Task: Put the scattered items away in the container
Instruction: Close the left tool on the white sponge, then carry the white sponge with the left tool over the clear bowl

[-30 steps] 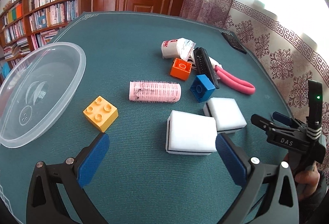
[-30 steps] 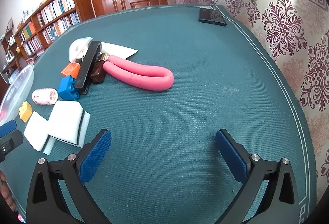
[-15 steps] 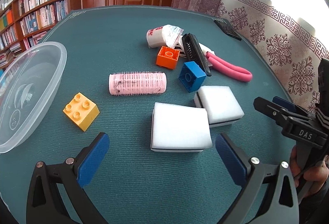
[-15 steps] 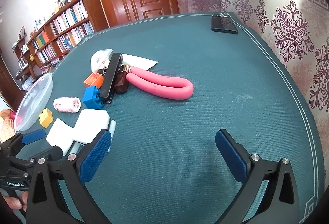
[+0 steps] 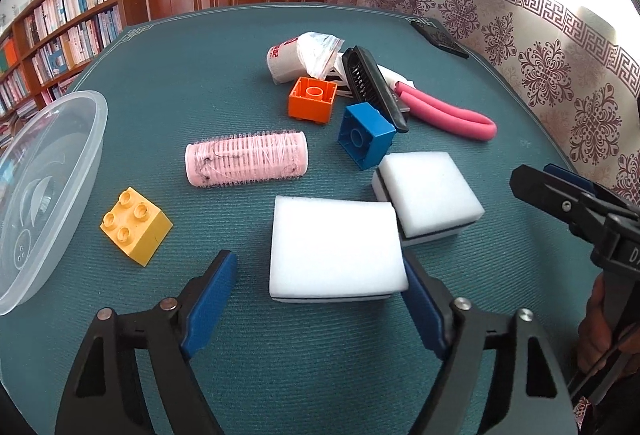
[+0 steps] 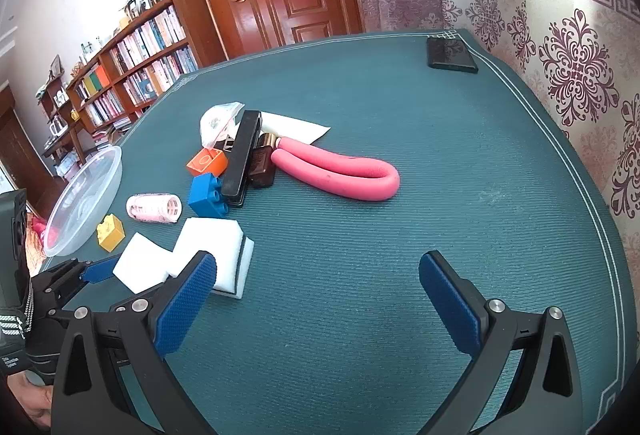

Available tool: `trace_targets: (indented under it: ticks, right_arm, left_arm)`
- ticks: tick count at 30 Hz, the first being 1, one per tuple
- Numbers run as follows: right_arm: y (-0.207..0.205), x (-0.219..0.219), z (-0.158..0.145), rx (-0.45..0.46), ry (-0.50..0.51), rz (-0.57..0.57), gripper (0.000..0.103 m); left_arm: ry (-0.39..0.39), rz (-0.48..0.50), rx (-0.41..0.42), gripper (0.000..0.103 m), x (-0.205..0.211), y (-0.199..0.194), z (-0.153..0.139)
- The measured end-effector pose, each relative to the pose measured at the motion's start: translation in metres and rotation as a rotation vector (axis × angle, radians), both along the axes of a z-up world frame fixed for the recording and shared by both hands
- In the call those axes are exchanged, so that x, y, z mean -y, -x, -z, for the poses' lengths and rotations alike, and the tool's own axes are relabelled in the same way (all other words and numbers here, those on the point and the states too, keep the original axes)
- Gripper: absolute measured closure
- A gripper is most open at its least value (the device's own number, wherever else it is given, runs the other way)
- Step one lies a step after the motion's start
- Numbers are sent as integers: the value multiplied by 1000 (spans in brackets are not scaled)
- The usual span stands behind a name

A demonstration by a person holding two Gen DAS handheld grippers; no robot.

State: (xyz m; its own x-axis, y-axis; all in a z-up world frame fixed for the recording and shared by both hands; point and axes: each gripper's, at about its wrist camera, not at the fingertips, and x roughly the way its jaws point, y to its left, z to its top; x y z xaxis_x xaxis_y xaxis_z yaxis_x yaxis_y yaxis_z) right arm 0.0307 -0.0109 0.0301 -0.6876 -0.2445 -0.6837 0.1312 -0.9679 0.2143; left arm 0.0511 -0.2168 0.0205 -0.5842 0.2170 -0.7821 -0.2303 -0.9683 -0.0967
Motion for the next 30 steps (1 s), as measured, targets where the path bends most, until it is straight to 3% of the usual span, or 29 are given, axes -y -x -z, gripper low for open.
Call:
trace_targets:
  ticks: [6, 22, 30]
  right_arm:
    - [0, 8, -1, 4, 10, -19, 0]
    - [6, 49, 3, 19, -25, -79, 0]
    - [12, 69, 8, 41, -43, -96, 5]
  left_arm:
    - [2, 36, -27, 39, -6, -7, -4]
    - [40, -74, -150, 39, 29, -18, -31]
    - [40, -129, -172, 39, 50, -17, -35]
